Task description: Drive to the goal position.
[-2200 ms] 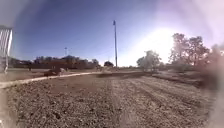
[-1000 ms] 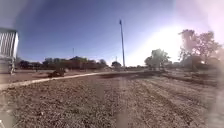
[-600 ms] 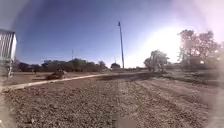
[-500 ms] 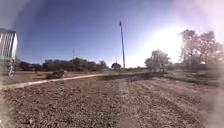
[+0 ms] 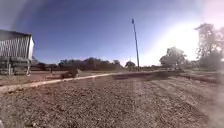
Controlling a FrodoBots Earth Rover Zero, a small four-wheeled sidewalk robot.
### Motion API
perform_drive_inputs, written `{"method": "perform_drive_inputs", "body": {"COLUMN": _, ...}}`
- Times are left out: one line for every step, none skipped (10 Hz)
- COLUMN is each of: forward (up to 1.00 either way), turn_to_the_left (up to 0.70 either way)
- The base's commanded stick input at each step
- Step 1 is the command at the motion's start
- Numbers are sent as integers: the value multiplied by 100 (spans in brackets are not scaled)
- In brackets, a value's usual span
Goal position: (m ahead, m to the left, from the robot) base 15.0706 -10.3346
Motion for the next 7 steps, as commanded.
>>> {"method": "perform_drive_inputs", "body": {"forward": 50, "turn_to_the_left": 0}}
{"method": "perform_drive_inputs", "body": {"forward": 50, "turn_to_the_left": 0}}
{"method": "perform_drive_inputs", "body": {"forward": 50, "turn_to_the_left": 0}}
{"method": "perform_drive_inputs", "body": {"forward": 50, "turn_to_the_left": 0}}
{"method": "perform_drive_inputs", "body": {"forward": 50, "turn_to_the_left": 0}}
{"method": "perform_drive_inputs", "body": {"forward": 50, "turn_to_the_left": 0}}
{"method": "perform_drive_inputs", "body": {"forward": 50, "turn_to_the_left": 0}}
